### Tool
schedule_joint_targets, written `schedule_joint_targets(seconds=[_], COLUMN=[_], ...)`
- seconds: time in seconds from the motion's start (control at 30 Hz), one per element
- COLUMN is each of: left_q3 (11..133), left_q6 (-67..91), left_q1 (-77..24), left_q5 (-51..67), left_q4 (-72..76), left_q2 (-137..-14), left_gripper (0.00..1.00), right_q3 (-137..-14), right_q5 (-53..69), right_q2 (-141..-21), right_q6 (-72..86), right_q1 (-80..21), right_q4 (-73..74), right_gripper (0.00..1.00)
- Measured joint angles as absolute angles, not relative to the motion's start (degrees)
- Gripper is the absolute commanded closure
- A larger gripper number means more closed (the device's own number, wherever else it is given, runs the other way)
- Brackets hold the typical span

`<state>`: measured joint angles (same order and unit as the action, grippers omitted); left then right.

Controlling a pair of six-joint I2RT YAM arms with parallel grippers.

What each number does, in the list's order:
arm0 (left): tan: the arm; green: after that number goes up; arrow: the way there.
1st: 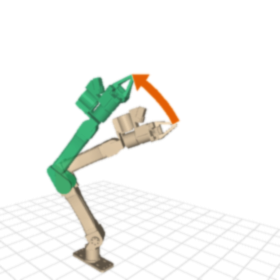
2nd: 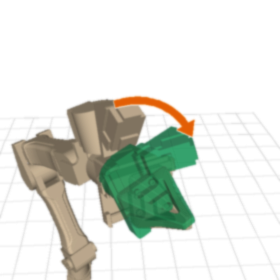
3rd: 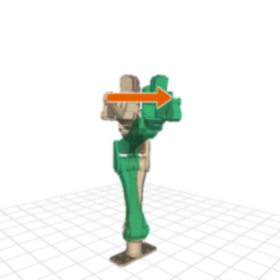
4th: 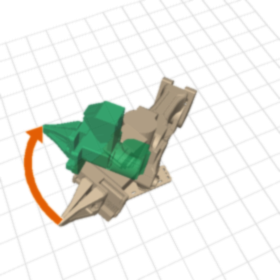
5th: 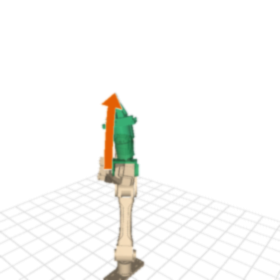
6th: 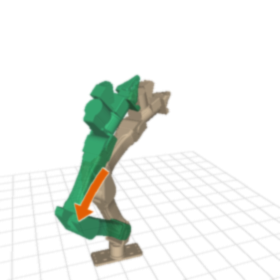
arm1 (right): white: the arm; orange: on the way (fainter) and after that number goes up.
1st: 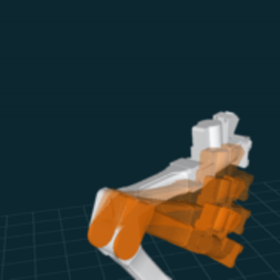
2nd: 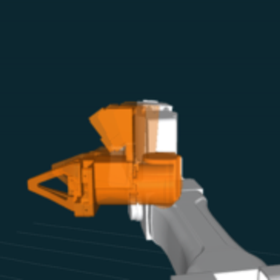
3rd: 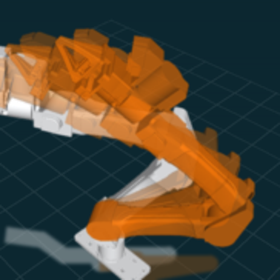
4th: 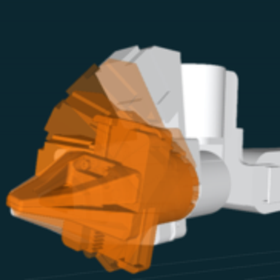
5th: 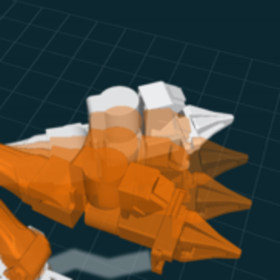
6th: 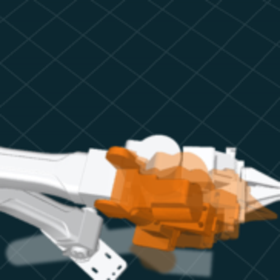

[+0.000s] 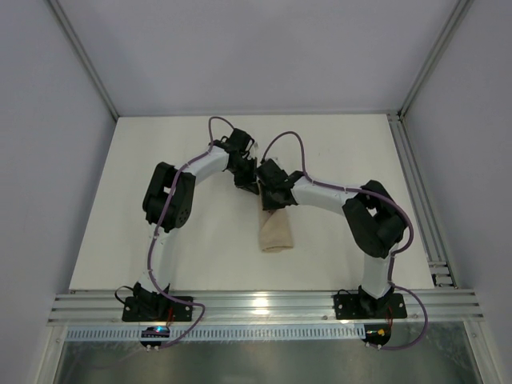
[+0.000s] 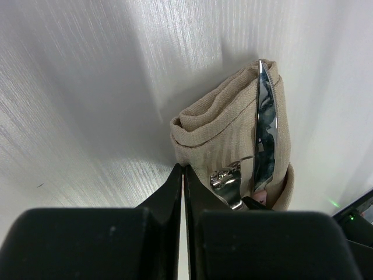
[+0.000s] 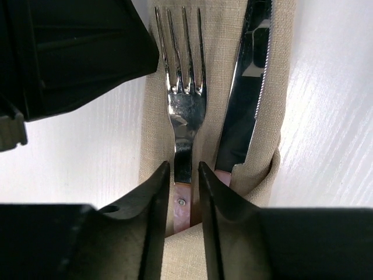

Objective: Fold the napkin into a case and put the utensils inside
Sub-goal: Insert the knife into the folded napkin, then move the smaller rectangle-folded napkin to the corner of the board.

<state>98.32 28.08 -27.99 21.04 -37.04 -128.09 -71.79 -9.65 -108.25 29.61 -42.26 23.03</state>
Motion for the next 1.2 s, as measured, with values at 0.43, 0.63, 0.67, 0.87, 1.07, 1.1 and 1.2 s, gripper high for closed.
schedule_joint_targets(seconds=[0.43,0.63,0.67,0.87,1.07,1.1,1.2], left_q3=[98.3,92.4,91.46,86.0,83.48,83.07,82.7], left_q6=[23.7,19.77,18.94,16.12,14.92,14.63,14.48], left_q1=[-27.99,-28.03,-28.18,-33.32,-40.69,-41.67,-43.05], left_q5=[20.16,18.24,18.06,18.44,19.73,19.62,19.09], left_q4=[-41.67,-43.53,-43.9,-45.76,-46.98,-47.03,-47.27], left_q2=[-126.13,-117.51,-115.66,-108.27,-110.37,-110.91,-112.22], left_gripper=[0.93,0.78,0.72,0.64,0.63,0.64,0.68], right_q3=[-70.87,-63.26,-61.87,-56.53,-53.82,-53.19,-51.33], right_q5=[-5.56,-0.36,0.91,7.75,10.66,10.7,10.68], right_q2=[-93.34,-87.68,-87.59,-87.61,-88.38,-88.53,-88.58], right_q6=[27.11,27.11,26.98,25.43,25.36,25.39,25.43], right_q1=[-39.31,-33.54,-32.4,-29.78,-27.99,-27.66,-27.4], right_q4=[25.17,23.9,23.73,21.91,18.11,17.74,17.37], right_gripper=[0.56,0.55,0.55,0.57,0.58,0.58,0.59])
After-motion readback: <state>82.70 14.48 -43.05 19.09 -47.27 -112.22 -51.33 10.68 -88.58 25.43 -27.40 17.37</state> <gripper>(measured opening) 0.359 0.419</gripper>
